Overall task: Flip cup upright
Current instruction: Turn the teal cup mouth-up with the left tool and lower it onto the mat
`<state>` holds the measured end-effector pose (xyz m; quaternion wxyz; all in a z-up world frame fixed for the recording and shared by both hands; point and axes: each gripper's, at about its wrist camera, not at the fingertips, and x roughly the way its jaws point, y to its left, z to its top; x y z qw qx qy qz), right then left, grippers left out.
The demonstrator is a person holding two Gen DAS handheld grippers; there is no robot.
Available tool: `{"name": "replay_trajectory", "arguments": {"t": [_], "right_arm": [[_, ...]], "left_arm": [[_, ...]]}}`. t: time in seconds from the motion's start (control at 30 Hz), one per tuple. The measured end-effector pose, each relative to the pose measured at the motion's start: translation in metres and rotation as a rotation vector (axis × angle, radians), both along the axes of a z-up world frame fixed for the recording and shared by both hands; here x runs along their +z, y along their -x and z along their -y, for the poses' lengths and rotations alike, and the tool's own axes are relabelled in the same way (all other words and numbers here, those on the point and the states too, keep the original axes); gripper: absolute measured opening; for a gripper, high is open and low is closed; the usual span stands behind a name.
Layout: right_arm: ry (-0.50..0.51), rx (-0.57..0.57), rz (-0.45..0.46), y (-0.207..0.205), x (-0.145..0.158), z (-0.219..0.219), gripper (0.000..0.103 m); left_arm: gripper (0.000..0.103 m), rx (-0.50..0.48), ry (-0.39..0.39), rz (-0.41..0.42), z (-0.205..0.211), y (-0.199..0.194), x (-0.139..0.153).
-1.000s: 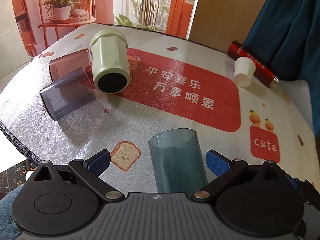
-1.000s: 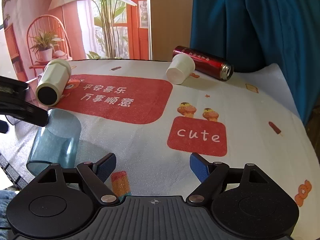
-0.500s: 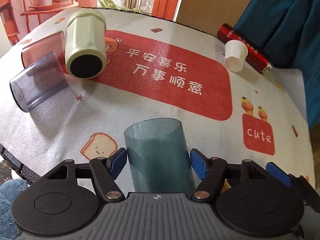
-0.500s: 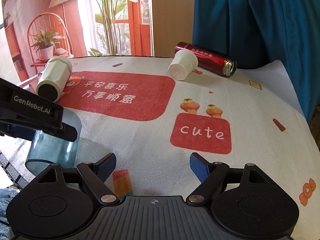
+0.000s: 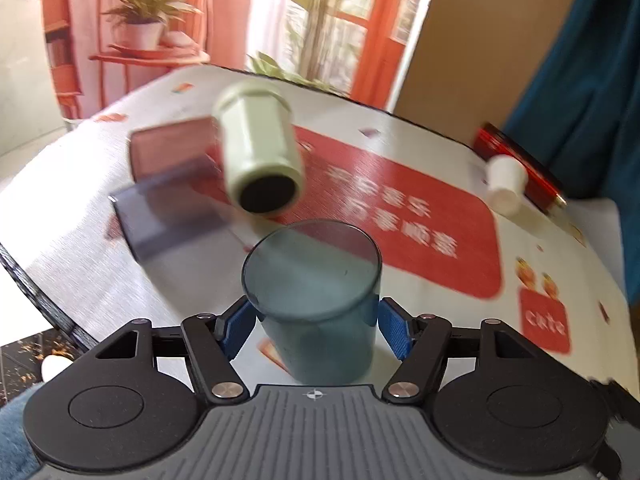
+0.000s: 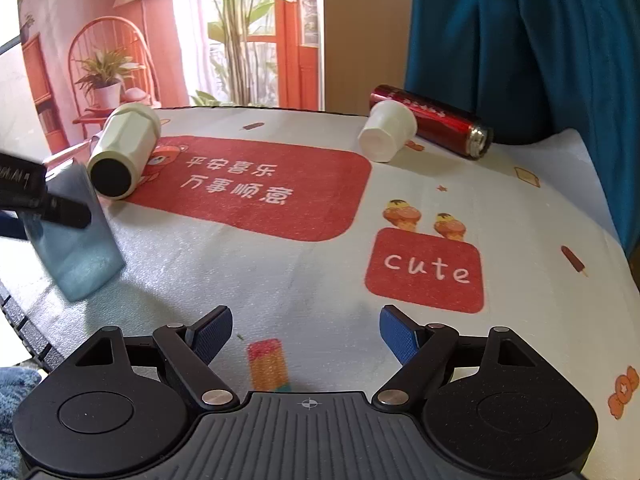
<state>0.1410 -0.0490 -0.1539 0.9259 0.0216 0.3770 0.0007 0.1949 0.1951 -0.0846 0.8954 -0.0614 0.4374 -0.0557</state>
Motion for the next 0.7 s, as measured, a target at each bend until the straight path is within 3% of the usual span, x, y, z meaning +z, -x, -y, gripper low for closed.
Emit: {"name": "replay_trajectory", "arguments": {"t": [0.1, 0.2, 0.33, 0.43, 0.7], "right_arm": [[0.002, 0.008, 0.001, 0.000, 0.000, -0.001, 0.078], [0.000, 0.002, -0.002, -0.001, 0.000, 0.000, 0.078], [-0.003, 0.001, -0.007, -0.002, -0.001, 0.001, 0.078], [-0.001, 0.009, -0.009, -0.002, -0.002, 0.000, 0.078], [0.000, 0.005, -0.009, -0.002, -0.001, 0.000, 0.078]], "left_arm": [[0.069, 0.034, -0.048, 0.028, -0.005, -0.011, -0.001], [0.069, 0.068, -0.041, 0.014, -0.011, -0.016, -0.006], [0.069, 0.034, -0.066, 0.030, -0.010, -0.011, -0.003], [0.069, 0.008, -0.044, 0.025, -0.007, -0.007, -0.004], [0.068, -0.059, -0.103, 0.016, 0.010, 0.005, -0.008]]}}
